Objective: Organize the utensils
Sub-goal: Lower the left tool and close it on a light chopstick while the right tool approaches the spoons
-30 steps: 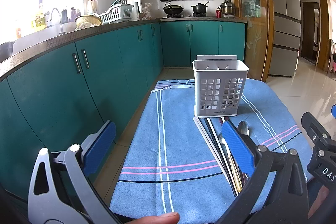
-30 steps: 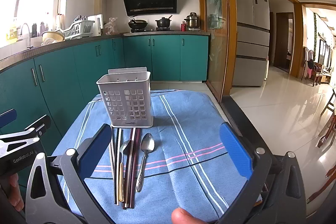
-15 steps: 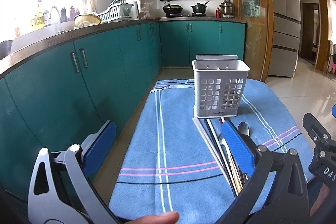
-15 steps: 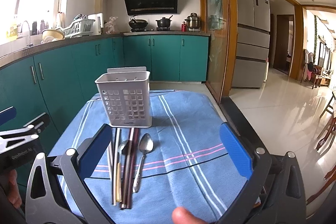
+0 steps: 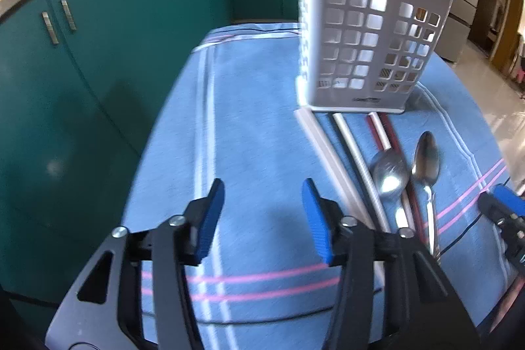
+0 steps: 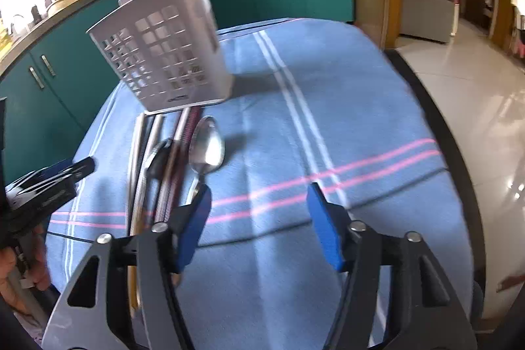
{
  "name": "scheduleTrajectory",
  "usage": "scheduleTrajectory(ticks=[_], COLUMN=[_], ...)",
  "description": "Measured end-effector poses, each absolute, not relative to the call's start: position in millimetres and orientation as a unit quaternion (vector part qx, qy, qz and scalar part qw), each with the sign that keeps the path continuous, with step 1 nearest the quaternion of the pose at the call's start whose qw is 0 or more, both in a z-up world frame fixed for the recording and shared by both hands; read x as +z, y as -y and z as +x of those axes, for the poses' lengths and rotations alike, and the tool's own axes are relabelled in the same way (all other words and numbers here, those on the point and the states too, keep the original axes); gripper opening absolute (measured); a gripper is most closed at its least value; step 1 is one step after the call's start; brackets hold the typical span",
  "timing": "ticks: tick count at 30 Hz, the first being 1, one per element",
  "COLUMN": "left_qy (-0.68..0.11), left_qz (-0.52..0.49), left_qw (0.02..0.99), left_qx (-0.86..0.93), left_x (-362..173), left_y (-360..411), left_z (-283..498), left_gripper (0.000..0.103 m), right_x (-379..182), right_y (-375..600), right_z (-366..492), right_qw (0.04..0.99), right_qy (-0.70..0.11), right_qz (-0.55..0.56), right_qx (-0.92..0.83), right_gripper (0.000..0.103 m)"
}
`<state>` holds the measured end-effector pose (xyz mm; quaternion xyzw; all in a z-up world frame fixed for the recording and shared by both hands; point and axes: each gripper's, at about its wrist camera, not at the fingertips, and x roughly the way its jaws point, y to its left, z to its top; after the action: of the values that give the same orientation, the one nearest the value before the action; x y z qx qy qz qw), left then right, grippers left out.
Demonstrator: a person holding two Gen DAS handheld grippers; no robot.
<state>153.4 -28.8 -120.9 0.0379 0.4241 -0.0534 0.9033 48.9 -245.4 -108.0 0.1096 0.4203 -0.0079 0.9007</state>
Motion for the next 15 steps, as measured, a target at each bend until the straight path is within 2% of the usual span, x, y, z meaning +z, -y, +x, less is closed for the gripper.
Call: scheduleTrajectory(ticks=[4, 5, 6, 11, 13, 15], left_qy=[-0.419, -0.418, -0.417, -0.444, -0.448, -0.447], left_qz=[0.016, 0.012, 0.011, 0.013, 0.015, 0.023], left_qw=[0.903, 0.904, 0.904, 0.892, 0.89, 0.891], left_qx=[-0.09, -0.095, -0.095, -0.077, -0.077, -0.078], left_x=[-120.1, -120.4, -122.0, -145.4, -149.6, -151.0], left_y=[41.0, 43.3, 46.3, 54.3, 55.4, 58.1], left_z=[175.6, 181.6, 189.8, 222.3, 227.0, 229.1], left_gripper=[0.05, 0.06, 0.065, 0.065, 0.057, 0.04], right_x=[-106.8, -105.1, -103.6, -102.5, -104.6, -105.6], right_y=[242.6, 241.9, 243.0, 243.9, 242.9, 241.5], right_z=[67.8, 72.3, 74.6, 100.5, 110.8, 117.4], right_qw=[0.899, 0.901, 0.901, 0.9, 0.9, 0.899], right_qy=[-0.422, -0.42, -0.42, -0.426, -0.428, -0.431], right_qz=[0.113, 0.11, 0.106, 0.093, 0.087, 0.082], right_qx=[0.013, 0.013, 0.012, 0.014, 0.013, 0.013], right_gripper=[0.059, 0.059, 0.059, 0.059, 0.059, 0.059])
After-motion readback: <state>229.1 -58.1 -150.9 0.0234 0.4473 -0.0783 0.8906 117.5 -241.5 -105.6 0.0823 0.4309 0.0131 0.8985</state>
